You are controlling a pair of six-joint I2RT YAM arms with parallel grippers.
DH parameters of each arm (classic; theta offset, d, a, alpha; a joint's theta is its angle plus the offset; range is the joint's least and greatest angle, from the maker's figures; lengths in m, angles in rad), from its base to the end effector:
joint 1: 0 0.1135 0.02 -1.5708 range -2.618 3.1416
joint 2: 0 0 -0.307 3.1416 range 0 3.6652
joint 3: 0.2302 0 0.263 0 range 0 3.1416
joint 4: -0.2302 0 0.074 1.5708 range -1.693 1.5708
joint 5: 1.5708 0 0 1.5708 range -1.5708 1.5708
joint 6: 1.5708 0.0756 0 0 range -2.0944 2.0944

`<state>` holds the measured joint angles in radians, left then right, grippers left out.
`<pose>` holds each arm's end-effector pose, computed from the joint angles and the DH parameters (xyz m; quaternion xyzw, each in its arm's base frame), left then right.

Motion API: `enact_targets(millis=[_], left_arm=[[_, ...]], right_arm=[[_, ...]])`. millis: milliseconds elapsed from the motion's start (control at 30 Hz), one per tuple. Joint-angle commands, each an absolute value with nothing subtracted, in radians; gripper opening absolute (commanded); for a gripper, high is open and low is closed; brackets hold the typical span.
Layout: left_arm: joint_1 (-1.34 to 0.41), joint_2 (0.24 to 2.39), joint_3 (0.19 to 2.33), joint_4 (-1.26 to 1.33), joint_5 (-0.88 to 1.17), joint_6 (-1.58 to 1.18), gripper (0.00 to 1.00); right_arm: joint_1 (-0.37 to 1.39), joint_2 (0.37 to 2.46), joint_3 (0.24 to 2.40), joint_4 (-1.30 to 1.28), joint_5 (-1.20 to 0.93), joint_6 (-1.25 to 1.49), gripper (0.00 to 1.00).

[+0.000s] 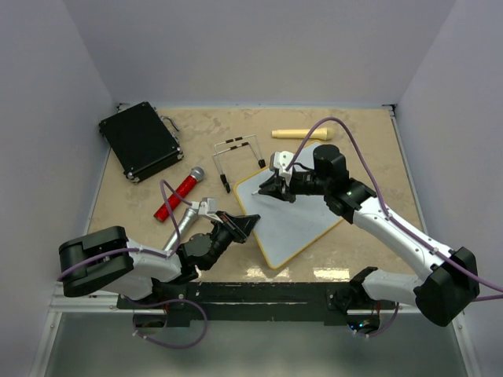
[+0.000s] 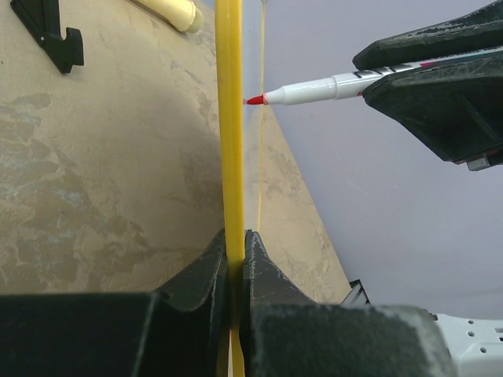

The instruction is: Write a sentence on the whiteboard

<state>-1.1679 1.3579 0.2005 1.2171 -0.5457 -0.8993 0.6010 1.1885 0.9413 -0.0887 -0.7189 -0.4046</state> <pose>0.1346 -0.2158 0.2115 -0.1060 0.6806 -0.5077 0.5175 0.2127 0.2062 0.3507 -0.5462 0.5707 0.3386 0.5112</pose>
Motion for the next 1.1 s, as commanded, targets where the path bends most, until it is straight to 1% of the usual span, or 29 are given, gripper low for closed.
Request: enact_targets(millis=[0,733,1067], left_arm=[[-1.175,1.345,0.224,1.312,-0.518,-0.844,0.0],[-1.175,1.345,0.224,1.31,-0.525,-0.842,0.0],[-1.175,1.355,0.221,1.313,-0.523,-0.845,0.0]], right_arm=[[0.6,1.183,0.94,-0.121,-0.724,-0.431,0.0],[0.601,1.157,0.882,-0.218,-0.772,-0.462,0.0],[0.6,1.152,0.953,-0.219,-0.773,-0.454,0.0]])
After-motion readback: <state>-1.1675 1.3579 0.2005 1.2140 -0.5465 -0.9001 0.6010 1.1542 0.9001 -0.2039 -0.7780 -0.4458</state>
